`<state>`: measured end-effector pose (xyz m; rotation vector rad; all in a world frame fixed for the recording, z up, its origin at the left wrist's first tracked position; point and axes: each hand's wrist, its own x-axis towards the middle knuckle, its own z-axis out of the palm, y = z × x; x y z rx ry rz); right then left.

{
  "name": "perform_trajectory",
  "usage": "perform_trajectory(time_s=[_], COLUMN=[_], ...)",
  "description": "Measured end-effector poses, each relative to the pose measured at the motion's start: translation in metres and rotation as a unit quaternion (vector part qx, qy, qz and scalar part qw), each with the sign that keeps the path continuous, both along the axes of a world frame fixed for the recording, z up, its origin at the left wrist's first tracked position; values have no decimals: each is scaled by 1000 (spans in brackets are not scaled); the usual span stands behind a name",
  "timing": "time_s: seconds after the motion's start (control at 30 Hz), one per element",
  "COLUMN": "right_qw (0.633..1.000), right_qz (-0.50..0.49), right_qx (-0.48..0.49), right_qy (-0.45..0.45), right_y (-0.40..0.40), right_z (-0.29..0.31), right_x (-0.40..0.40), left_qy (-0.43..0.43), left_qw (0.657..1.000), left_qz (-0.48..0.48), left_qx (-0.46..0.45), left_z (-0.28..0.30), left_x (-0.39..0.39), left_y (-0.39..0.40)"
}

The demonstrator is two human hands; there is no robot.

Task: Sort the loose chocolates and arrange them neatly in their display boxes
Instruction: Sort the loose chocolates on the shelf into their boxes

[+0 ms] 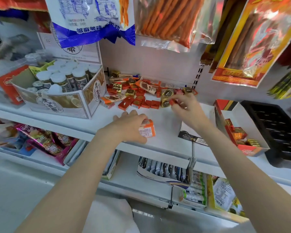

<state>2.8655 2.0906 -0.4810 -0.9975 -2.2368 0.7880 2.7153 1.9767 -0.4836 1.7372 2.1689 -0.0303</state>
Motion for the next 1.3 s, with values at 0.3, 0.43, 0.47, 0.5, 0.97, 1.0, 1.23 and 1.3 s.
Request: perform_trajectory(time_s=[0.3, 0.43, 0.47, 0.5, 0.97, 1.0, 1.23, 1.3], right_qw=[957, 959, 969, 975, 962, 958, 961, 967], right_qz=[-50, -52, -50, -38, 39, 63, 71, 63], right_qx=[37, 39, 57, 73, 128, 116, 138, 138], right_qy=[-282, -275, -235, -206, -236, -256, -227, -205], right_y=[21, 17, 19, 21, 69, 71, 51, 40], right_z=[20, 21, 21, 21, -3, -4, -3, -1], right_x=[39, 40, 32, 22, -38, -39, -38, -31], left_qy=[-95, -156, -169, -180, -133, -141, -157, -147], left_qw=[988, 965, 958, 952, 954, 953, 944, 946], left_qz=[21, 76, 94, 109, 113, 115, 129, 128], left_qx=[119, 196, 210, 223, 243, 243, 260, 258], left_z=[-6, -2, -1, 0, 0, 1, 4, 7], left_x=[-6, -5, -5, -6, -11, -9, -4, -1], left_y=[1, 0, 0, 0, 10, 11, 14, 13])
